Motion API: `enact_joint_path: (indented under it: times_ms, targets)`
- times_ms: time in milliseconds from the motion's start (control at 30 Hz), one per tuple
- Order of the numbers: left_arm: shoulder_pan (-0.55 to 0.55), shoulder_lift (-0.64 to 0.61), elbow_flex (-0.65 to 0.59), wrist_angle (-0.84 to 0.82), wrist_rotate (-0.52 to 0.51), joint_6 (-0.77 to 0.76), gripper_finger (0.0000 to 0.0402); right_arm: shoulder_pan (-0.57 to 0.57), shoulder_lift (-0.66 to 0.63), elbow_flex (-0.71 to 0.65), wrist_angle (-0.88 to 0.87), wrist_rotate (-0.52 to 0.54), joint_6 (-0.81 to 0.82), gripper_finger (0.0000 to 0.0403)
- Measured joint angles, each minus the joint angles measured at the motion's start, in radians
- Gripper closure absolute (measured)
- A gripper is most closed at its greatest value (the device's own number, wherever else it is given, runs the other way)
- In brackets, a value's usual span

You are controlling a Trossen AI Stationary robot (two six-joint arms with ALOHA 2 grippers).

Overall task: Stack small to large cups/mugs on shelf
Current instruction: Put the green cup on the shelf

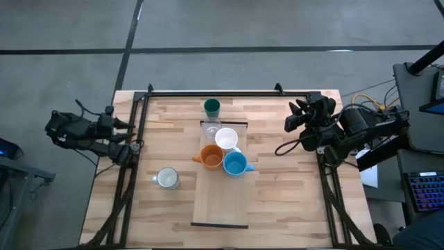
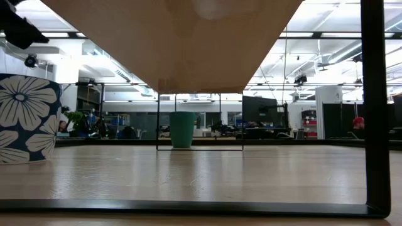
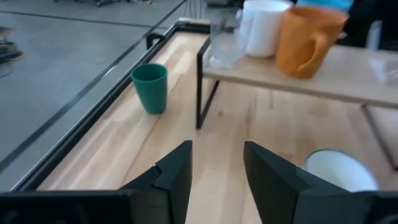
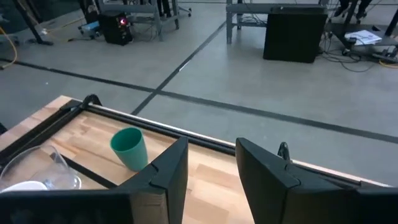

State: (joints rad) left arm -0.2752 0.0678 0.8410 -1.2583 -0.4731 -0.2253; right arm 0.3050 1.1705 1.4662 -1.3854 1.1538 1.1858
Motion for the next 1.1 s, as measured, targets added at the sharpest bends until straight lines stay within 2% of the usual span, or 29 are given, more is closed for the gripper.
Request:
enact_joint_path:
  times_ms: [167, 267, 633, 867, 1100]
  targets:
    - [0.000, -0.001, -0.047, 0.003, -0.030, 0.001, 0.0272, -0.008, 0.019, 0.000, 0.008, 0.000, 0.001, 0.0274]
    - [0.000, -0.012, -0.048, 0.048, -0.032, 0.002, 0.0272, -0.012, 0.036, 0.000, 0.010, 0.001, 0.001, 0.0276]
    - [-0.001, -0.031, -0.058, 0.048, -0.033, 0.003, 0.0272, -0.038, 0.064, -0.001, 0.016, 0.000, -0.005, 0.0275]
    - [0.000, -0.031, -0.058, 0.050, -0.034, 0.004, 0.0272, -0.164, 0.063, -0.001, 0.036, 0.062, 0.061, 0.0285]
    - [0.000, -0.035, -0.058, 0.050, -0.047, 0.001, 0.0272, -0.316, 0.076, -0.001, 0.045, 0.080, 0.043, 0.0287]
